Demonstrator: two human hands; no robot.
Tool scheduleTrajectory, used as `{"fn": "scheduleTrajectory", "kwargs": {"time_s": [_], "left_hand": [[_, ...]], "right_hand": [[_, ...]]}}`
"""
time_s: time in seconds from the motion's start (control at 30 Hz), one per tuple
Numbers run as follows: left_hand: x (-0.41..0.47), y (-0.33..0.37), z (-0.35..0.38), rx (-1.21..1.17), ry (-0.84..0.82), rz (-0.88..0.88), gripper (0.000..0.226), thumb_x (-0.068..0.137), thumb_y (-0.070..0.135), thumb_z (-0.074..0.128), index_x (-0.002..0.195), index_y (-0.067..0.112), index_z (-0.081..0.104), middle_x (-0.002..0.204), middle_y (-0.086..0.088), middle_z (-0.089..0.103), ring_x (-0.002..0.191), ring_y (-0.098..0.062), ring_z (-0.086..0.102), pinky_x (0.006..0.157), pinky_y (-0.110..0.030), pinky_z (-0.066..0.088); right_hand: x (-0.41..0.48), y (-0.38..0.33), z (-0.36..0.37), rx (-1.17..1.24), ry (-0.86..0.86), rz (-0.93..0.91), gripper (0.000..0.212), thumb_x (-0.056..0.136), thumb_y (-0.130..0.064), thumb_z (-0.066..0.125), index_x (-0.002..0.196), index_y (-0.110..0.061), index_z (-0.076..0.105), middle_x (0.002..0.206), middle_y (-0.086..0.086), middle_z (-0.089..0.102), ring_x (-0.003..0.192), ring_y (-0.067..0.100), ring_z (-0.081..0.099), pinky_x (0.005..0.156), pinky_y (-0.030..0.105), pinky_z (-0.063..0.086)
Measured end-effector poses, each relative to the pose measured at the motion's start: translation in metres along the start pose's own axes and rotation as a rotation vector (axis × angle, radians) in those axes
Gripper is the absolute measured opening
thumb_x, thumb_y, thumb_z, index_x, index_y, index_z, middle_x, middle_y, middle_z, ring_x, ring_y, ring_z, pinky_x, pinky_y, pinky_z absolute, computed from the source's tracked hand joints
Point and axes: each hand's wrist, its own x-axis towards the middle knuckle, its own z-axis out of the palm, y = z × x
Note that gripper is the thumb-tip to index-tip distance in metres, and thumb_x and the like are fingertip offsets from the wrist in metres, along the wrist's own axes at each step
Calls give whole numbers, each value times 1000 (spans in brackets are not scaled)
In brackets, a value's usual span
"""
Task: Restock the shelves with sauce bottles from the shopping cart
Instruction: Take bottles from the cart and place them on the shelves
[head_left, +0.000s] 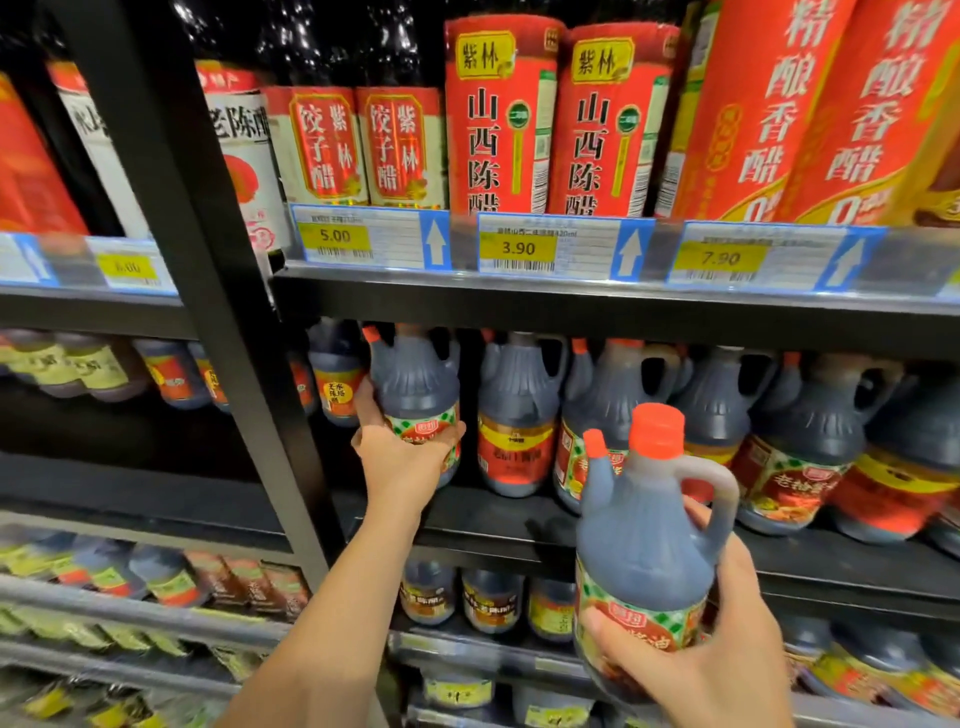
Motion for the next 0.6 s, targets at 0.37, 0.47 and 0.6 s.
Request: {"fn": "scheduleTrajectory", "kwargs": {"time_s": [0.37, 0.47, 0.6], "left_hand": [[46, -5, 26, 177, -58, -32, 111, 62, 13, 91, 151, 18, 25, 150, -11, 37, 134, -28, 43, 111, -44, 40], [49, -3, 27, 161, -70, -16, 106, 64, 13, 90, 150, 19, 28, 146, -6, 47, 131, -24, 49, 110, -40, 41], [52, -7, 30, 141, -74, -48, 101, 66, 16, 90, 149, 22, 31, 137, -2, 56, 121, -20, 56, 99, -29, 43]], "right_hand": [[-15, -10, 16, 31, -40, -38, 105, 37, -57, 87, 130, -57, 38, 125, -34, 55, 113, -10, 54, 88, 32, 48], [-13, -13, 19, 45, -47, -43, 105, 39, -64, 83, 133, -54, 37, 127, -32, 54, 114, -7, 54, 89, 33, 49], [-13, -14, 22, 30, -23, -42, 102, 40, -64, 83, 131, -56, 37, 126, -30, 56, 111, -7, 57, 86, 33, 52]]}}
